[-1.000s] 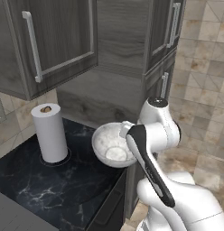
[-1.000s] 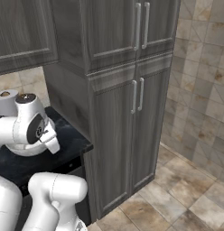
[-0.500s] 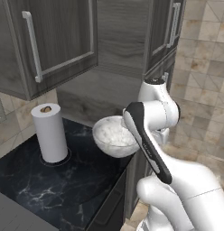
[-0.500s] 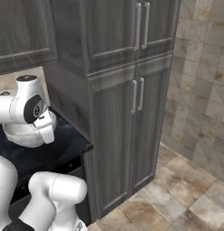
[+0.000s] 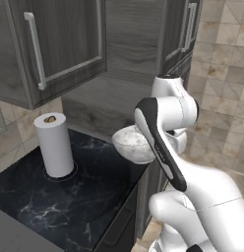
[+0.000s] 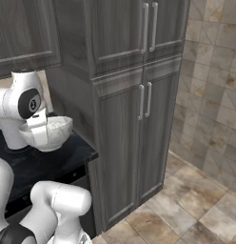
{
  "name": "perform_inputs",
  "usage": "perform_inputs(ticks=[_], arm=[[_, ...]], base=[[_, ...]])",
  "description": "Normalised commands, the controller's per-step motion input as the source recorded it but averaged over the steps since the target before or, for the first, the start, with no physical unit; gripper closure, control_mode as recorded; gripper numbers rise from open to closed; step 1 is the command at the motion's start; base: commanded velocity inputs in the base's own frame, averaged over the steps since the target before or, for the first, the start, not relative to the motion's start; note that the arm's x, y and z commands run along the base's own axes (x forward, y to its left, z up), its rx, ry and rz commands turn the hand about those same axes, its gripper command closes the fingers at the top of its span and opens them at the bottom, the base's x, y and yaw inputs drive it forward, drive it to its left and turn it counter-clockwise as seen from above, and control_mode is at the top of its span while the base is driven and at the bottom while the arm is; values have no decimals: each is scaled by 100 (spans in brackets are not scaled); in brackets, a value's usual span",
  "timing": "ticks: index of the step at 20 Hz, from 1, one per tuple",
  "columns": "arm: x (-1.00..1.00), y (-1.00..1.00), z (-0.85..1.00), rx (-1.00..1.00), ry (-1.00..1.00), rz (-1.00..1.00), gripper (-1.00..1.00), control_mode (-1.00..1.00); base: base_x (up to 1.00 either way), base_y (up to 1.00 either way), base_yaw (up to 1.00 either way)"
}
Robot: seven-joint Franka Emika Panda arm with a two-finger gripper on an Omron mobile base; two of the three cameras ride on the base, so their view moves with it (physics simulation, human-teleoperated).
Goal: Pick the mug and place it in the sink. Pick the bowl and place it in the open cabinet and then close the cabinet.
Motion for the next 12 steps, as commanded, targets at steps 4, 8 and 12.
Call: perform_inputs(ticks=[4,8,12], arm=[[-16,-1,9,0,0,-16,100,-100],[-18,-3,9,0,0,-15,100,-100],[-23,-1,13,0,0,-13,100,-100]], base=[[0,0,0],[0,0,0],[0,0,0]])
